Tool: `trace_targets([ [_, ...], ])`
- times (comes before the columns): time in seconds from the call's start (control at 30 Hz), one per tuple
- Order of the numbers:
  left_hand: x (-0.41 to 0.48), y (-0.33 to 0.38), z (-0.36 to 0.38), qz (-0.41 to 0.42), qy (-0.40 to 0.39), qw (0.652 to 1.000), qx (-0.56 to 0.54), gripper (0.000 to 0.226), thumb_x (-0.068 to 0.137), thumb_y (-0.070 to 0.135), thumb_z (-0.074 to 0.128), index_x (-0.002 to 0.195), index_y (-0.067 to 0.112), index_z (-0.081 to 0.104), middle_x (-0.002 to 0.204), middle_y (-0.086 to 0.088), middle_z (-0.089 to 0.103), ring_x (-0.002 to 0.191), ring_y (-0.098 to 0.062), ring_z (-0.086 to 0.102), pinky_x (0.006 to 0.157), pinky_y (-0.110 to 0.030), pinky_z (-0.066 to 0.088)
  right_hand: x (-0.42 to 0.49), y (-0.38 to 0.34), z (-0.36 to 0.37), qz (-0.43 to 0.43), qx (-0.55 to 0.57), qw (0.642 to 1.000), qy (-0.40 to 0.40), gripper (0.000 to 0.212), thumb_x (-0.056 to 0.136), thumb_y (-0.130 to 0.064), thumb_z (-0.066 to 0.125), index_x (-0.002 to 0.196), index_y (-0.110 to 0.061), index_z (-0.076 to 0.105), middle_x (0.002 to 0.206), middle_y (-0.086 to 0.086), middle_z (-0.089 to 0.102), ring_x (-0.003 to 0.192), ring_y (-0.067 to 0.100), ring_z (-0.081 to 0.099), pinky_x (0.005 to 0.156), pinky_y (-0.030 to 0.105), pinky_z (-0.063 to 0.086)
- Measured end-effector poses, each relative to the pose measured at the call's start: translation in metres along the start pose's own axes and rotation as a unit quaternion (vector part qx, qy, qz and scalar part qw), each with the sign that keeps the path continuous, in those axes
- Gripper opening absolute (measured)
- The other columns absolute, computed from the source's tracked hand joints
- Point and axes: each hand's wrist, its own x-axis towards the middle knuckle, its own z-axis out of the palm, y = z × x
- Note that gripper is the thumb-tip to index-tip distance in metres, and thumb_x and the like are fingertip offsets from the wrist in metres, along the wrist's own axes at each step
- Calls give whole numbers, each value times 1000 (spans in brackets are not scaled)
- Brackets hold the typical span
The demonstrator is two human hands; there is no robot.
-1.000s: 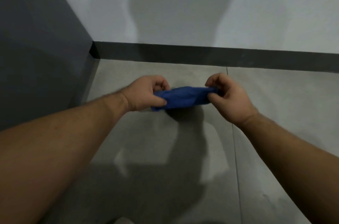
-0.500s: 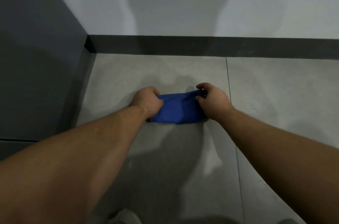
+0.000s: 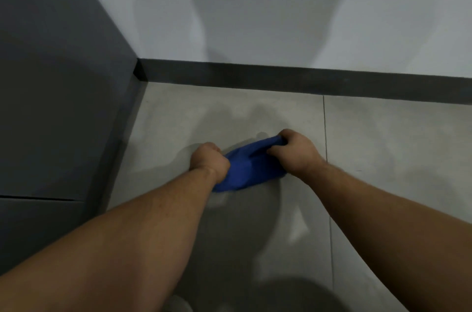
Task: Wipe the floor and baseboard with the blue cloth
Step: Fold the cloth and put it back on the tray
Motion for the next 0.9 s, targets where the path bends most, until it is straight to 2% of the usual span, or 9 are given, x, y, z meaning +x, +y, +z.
trace_targets([
  [0.07, -18, 4, -10, -22, -76, 994, -77, 33, 77, -1, 78, 109, 5, 71, 110, -17, 73, 108, -35, 70, 94, -42, 58, -13, -17, -15, -5, 66, 998, 1, 16, 89, -21, 67, 102, -24, 59, 95, 2, 66, 88, 19, 66, 67, 27, 54],
  [0.17, -65, 20, -50, -27, -152, 961, -231, 26, 83, -8, 66, 108, -1, 70, 112, -24, 71, 103, -35, 67, 91, -44, 54, -47, -54, -59, -5, 158, 987, 5, 22, 87, -20, 73, 105, -24, 62, 95, 5, 73, 87, 23, 73, 71, 36, 63],
  [0.27, -123, 48, -120, -31, -154, 911, -380, 19, 87, -11, 58, 94, 5, 66, 103, -21, 68, 96, -32, 64, 83, -40, 50, -90, -108, -117, -6, 229, 973, -23, 27, 89, -22, 75, 113, -25, 64, 95, 4, 79, 89, 23, 77, 82, 46, 64],
  [0.37, -188, 81, -203, -18, -145, 871, -469, 19, 91, -5, 58, 108, 0, 65, 104, -18, 72, 92, -29, 69, 81, -37, 54, -146, -183, -174, -4, 295, 955, -27, 29, 87, -25, 73, 115, -26, 67, 101, 3, 79, 96, 24, 76, 89, 52, 62],
  [0.47, -259, 121, -288, -9, -153, 835, -529, 17, 101, 11, 56, 113, 9, 67, 106, -6, 78, 96, -20, 74, 82, -33, 58, -208, -268, -234, -8, 345, 938, -38, 38, 85, -23, 67, 122, -26, 66, 106, 3, 79, 100, 24, 76, 88, 47, 62],
  [0.6, -350, 175, -400, -21, -108, 818, -564, 26, 104, 21, 57, 126, 10, 63, 119, -6, 77, 108, -21, 73, 88, -36, 59, -282, -383, -321, -30, 355, 932, -71, 51, 84, -18, 62, 132, -33, 57, 102, 5, 80, 96, 22, 77, 76, 37, 62],
  [0.67, -391, 202, -455, -21, -73, 824, -562, 23, 103, 22, 61, 123, 11, 65, 118, -7, 77, 107, -24, 74, 86, -38, 61, -311, -437, -363, -48, 338, 936, -89, 54, 86, -16, 63, 136, -37, 53, 98, 6, 79, 96, 21, 77, 74, 34, 60],
  [0.77, -444, 236, -528, -18, -11, 817, -577, 8, 102, 20, 63, 107, 15, 66, 102, -4, 77, 88, -20, 75, 70, -34, 63, -347, -514, -417, -70, 322, 934, -136, 55, 90, -12, 62, 134, -44, 53, 98, 4, 79, 97, 20, 76, 77, 39, 61],
  [0.9, -483, 252, -602, 1, 31, 783, -622, 14, 101, 20, 63, 115, 18, 65, 105, -6, 74, 89, -24, 75, 68, -36, 60, -372, -605, -464, -121, 301, 921, -216, 50, 88, 2, 62, 122, -34, 65, 115, 12, 74, 110, 36, 70, 86, 48, 61],
])
